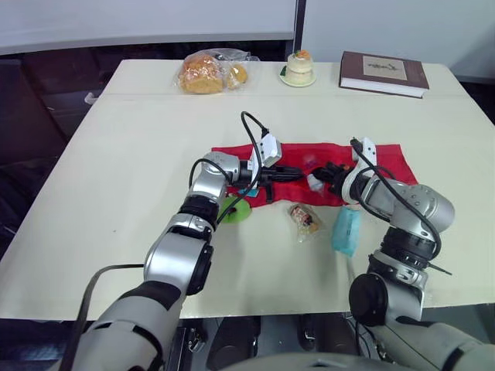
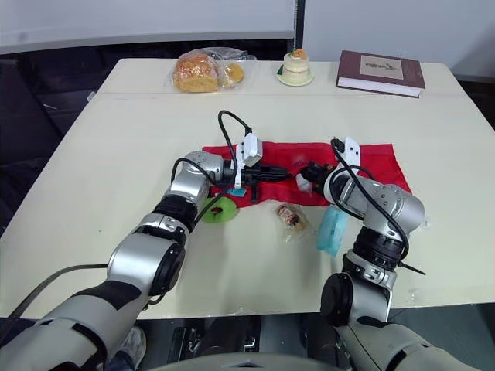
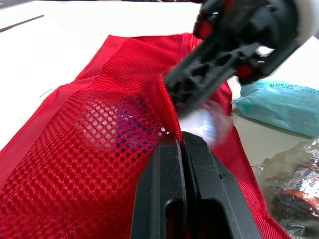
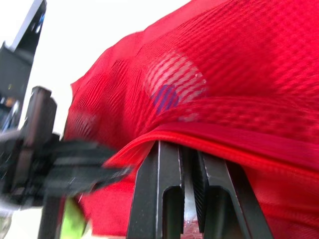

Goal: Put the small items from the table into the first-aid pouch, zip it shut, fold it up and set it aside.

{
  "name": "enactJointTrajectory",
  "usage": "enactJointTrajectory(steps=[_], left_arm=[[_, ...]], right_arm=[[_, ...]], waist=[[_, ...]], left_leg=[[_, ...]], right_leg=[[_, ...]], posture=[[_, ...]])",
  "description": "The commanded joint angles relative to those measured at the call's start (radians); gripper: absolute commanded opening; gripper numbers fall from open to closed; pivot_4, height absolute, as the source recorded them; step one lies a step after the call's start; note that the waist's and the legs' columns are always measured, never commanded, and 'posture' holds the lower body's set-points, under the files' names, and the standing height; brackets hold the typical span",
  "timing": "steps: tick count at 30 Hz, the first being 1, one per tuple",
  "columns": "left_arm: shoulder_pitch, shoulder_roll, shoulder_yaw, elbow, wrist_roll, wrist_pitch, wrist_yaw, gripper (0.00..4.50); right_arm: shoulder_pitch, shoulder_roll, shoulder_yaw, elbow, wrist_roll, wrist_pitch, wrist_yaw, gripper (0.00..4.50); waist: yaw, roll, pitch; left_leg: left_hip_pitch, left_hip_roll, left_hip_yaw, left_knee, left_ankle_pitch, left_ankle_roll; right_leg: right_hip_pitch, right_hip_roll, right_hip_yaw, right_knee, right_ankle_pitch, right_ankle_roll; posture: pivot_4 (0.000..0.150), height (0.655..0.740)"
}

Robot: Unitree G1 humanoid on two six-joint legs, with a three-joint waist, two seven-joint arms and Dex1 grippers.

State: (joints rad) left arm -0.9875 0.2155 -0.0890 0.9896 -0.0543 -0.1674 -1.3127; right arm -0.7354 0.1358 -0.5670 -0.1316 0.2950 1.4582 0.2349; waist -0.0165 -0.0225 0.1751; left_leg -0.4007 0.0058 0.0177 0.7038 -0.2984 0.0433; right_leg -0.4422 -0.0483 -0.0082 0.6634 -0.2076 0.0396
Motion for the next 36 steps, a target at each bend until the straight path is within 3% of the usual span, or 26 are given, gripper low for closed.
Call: enactJointTrajectory(steps=[1,3,9,15,18,20,24,36], left_arm=[[-0.010,-0.009,-0.006,-0.032,-0.011,-0.006,-0.009,0.00],[-0.022,-0.004,-0.001,-0.013,-0.007,-0.013,0.005,0.00],[-0.033,0.007,0.006,0.023,0.005,-0.032,0.028,0.00],[-0.034,0.008,0.004,0.032,0.005,-0.041,0.028,0.00],[-0.035,0.007,0.004,0.035,0.005,-0.044,0.028,0.00],[-0.036,0.006,0.004,0.036,0.005,-0.045,0.028,0.00],[-0.038,0.003,0.001,0.035,0.006,-0.047,0.025,0.00],[-0.023,0.004,-0.007,0.016,0.007,-0.046,0.004,0.00]], right_arm=[[-0.026,0.063,0.059,-0.025,0.056,-0.050,-0.014,1.01],[0.025,-0.013,0.151,-0.065,0.068,-0.039,0.016,1.90],[0.166,-0.273,0.351,-0.239,0.142,-0.020,0.154,1.90],[0.241,-0.492,0.479,-0.339,0.176,-0.127,0.261,1.90],[0.265,-0.546,0.533,-0.347,0.157,-0.202,0.271,1.10],[0.275,-0.555,0.556,-0.343,0.157,-0.234,0.271,0.09],[0.276,-0.575,0.697,-0.268,0.064,-0.360,0.248,0.04],[0.137,-0.510,0.916,0.040,-0.240,-0.812,0.170,0.04]], waist=[[-0.003,0.000,0.000],[-0.005,0.000,0.000],[0.001,0.000,0.000],[0.001,0.000,0.000],[0.000,0.000,0.000],[0.000,0.000,0.000],[0.000,0.000,0.000],[0.001,0.000,0.000]], left_leg=[[0.000,0.000,0.000,0.000,0.000,0.000],[0.000,0.000,0.000,-0.001,0.000,0.000],[-0.001,0.000,0.000,-0.001,0.000,0.001],[-0.001,0.000,0.000,-0.001,-0.001,0.001],[0.000,0.000,0.000,-0.001,-0.001,0.001],[0.000,0.000,0.000,-0.001,-0.001,0.001],[0.000,0.000,0.001,-0.001,-0.001,0.001],[-0.001,0.000,0.001,0.000,0.000,0.001]], right_leg=[[0.000,0.000,0.000,0.000,0.000,0.000],[-0.001,0.001,0.000,0.000,0.000,0.000],[-0.001,0.000,0.001,-0.001,0.000,0.000],[-0.001,0.001,0.000,-0.001,0.000,0.000],[-0.001,0.002,0.001,0.000,0.000,0.000],[-0.001,0.002,0.001,-0.001,0.000,0.000],[-0.001,0.002,0.001,-0.001,0.000,0.000],[-0.001,0.002,0.001,-0.001,0.000,0.000]], posture=[[0.150,0.7289],[0.150,0.7289],[0.150,0.7289],[0.150,0.7289],[0.150,0.7289],[0.150,0.7289],[0.150,0.7289],[0.150,0.7289]])
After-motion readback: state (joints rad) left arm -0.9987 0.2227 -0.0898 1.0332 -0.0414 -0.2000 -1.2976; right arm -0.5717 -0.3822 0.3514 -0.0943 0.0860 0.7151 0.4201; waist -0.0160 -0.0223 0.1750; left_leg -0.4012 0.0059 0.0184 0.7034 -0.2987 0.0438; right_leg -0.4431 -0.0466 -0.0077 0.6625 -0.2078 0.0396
